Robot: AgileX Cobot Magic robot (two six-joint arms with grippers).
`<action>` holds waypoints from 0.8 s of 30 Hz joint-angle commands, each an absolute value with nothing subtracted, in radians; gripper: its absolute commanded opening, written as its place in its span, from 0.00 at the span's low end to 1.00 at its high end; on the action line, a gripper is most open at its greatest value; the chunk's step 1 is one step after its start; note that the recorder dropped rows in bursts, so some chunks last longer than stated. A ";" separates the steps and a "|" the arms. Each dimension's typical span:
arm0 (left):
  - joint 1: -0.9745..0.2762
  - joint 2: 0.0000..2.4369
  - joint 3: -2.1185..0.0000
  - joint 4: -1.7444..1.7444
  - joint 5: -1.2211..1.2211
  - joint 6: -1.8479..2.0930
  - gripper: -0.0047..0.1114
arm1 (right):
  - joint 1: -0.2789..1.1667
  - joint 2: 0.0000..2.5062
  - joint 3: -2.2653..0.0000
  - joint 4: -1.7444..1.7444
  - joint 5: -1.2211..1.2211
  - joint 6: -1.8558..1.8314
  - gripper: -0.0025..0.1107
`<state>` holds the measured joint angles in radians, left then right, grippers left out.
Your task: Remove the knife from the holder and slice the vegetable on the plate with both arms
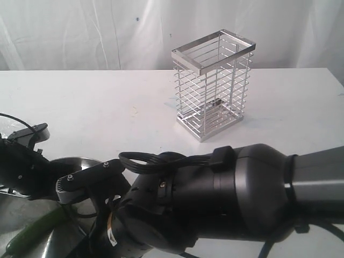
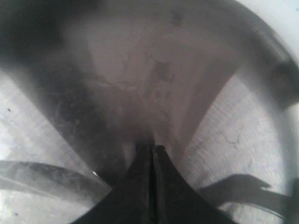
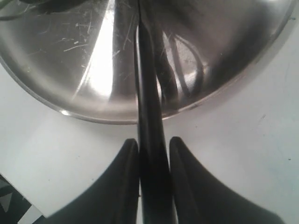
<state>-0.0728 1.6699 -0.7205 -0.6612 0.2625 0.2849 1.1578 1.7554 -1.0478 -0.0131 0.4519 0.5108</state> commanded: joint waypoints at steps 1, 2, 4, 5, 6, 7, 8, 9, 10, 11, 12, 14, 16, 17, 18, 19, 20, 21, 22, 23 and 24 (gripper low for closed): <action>-0.073 1.674 -0.673 -0.649 0.235 0.292 0.04 | 1.159 1.755 -1.046 -0.018 0.443 0.527 0.02; -0.073 1.675 -0.675 -0.653 0.238 0.291 0.04 | 1.159 1.755 -1.046 -0.018 0.441 0.527 0.02; -0.073 1.675 -0.683 -0.679 0.252 0.291 0.04 | 1.159 1.758 -1.046 -0.018 0.438 0.527 0.02; -0.073 1.675 -0.688 -0.681 0.258 0.291 0.04 | 1.159 1.758 -1.046 -0.018 0.438 0.527 0.02; -0.073 1.672 -0.695 -0.681 0.262 0.291 0.04 | 1.159 1.760 -1.046 -0.018 0.441 0.527 0.02; -0.073 1.664 -0.700 -0.681 0.266 0.291 0.04 | 1.159 1.762 -1.046 -0.018 0.441 0.527 0.02; -0.073 1.655 -0.706 -0.681 0.266 0.291 0.04 | 1.159 1.767 -1.046 -0.018 0.441 0.527 0.02; -0.073 1.634 -0.717 -0.681 0.272 0.291 0.04 | 1.159 1.773 -1.046 -0.018 0.441 0.527 0.02; -0.073 1.618 -0.726 -0.681 0.281 0.291 0.04 | 1.159 1.777 -1.046 -0.018 0.441 0.527 0.02; -0.073 1.602 -0.736 -0.680 0.289 0.293 0.04 | 1.159 1.782 -1.046 -0.018 0.441 0.527 0.02; -0.073 1.577 -0.749 -0.674 0.302 0.293 0.04 | 1.159 1.787 -1.046 -0.016 0.441 0.527 0.02; -0.073 1.547 -0.761 -0.670 0.318 0.293 0.04 | 1.159 1.795 -1.046 -0.016 0.443 0.527 0.02; -0.073 1.524 -0.761 -0.659 0.330 0.297 0.04 | 1.159 1.802 -1.046 -0.016 0.443 0.527 0.02; -0.073 1.520 -0.761 -0.642 0.335 0.297 0.04 | 1.159 1.805 -1.046 -0.016 0.443 0.525 0.02; -0.073 1.520 -0.761 -0.626 0.335 0.297 0.04 | 1.159 1.806 -1.046 -0.016 0.443 0.525 0.02; -0.073 1.525 -0.761 -0.623 0.335 0.295 0.04 | 1.159 1.806 -1.046 -0.016 0.443 0.523 0.02; -0.073 1.533 -0.761 -0.623 0.333 0.294 0.04 | 1.159 1.806 -1.046 -0.016 0.443 0.520 0.02; -0.073 1.540 -0.761 -0.623 0.329 0.294 0.04 | 1.159 1.806 -1.046 -0.014 0.443 0.520 0.02; -0.073 1.547 -0.761 -0.623 0.326 0.294 0.04 | 1.159 1.806 -1.046 -0.014 0.443 0.520 0.02; -0.073 1.559 -0.761 -0.623 0.326 0.294 0.04 | 1.159 1.806 -1.046 -0.014 0.443 0.520 0.02; -0.073 1.568 -0.761 -0.623 0.326 0.294 0.04 | 1.159 1.806 -1.046 -0.014 0.443 0.520 0.02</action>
<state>-0.0728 1.5488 -0.7590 -0.6240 0.3107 0.2925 1.1620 1.8069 -1.0478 -0.0107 0.4407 0.5151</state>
